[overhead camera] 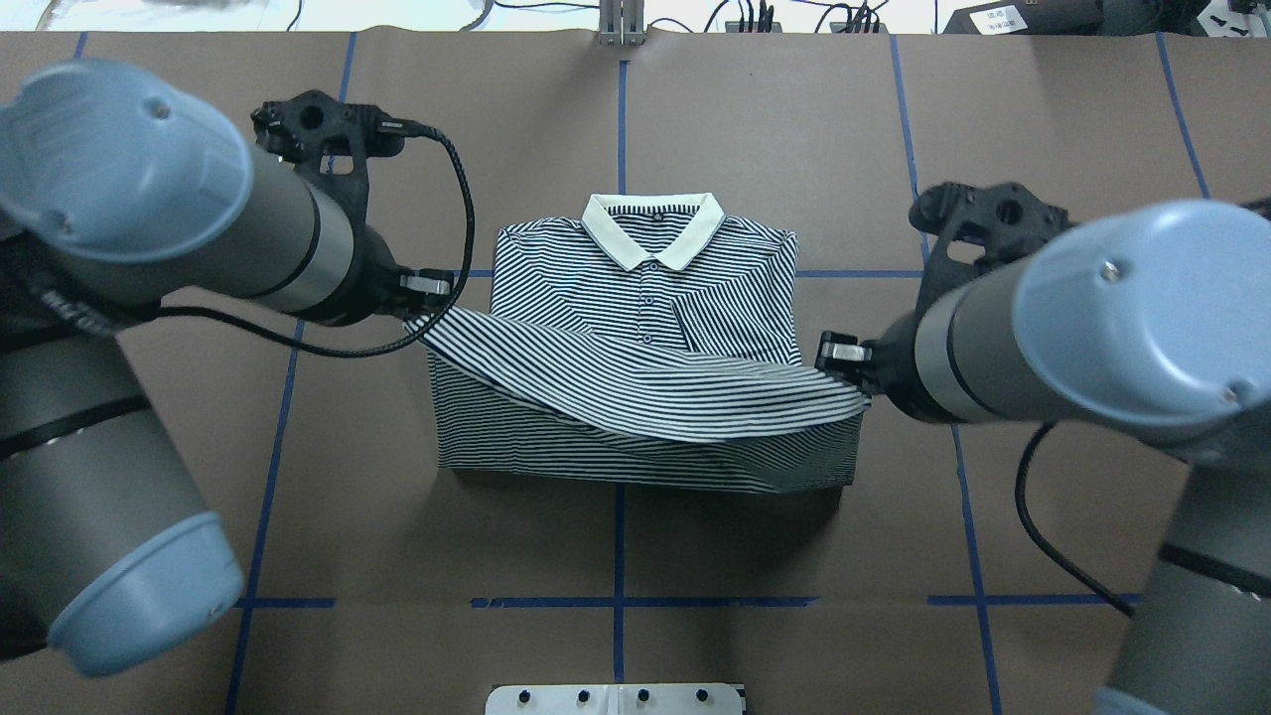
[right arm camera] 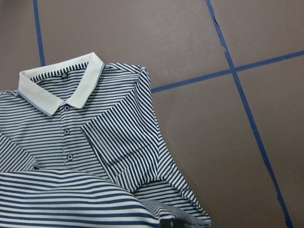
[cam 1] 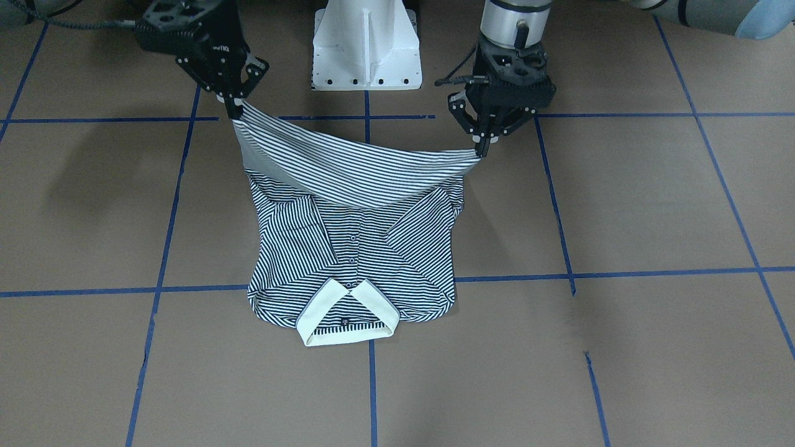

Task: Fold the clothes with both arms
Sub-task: 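Lift the hem with both grippers and fold it toward the collar, then lower the hem near the collar and open both grippers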

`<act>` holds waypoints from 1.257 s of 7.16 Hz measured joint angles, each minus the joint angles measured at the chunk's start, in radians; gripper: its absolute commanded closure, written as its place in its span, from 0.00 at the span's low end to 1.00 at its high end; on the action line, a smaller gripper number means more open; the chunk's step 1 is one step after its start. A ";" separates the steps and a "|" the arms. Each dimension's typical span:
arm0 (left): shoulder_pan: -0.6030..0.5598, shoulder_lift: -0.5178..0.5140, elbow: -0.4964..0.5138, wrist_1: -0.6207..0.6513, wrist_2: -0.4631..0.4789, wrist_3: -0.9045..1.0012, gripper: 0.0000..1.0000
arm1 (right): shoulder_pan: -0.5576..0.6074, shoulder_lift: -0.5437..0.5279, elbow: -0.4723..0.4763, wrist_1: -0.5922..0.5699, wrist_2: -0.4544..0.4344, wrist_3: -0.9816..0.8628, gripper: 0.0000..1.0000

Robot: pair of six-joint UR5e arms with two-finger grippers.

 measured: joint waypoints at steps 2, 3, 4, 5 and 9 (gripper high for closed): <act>-0.031 -0.032 0.189 -0.159 0.005 0.015 1.00 | 0.066 0.023 -0.225 0.203 0.006 -0.036 1.00; -0.039 -0.050 0.284 -0.237 0.007 0.017 1.00 | 0.092 0.040 -0.344 0.295 0.006 -0.062 1.00; -0.042 -0.062 0.366 -0.306 0.008 0.017 1.00 | 0.107 0.063 -0.465 0.385 0.005 -0.078 1.00; -0.042 -0.071 0.440 -0.366 0.008 0.018 1.00 | 0.114 0.086 -0.578 0.476 0.003 -0.085 1.00; -0.018 -0.066 0.593 -0.494 0.014 0.014 1.00 | 0.126 0.108 -0.738 0.576 -0.002 -0.126 1.00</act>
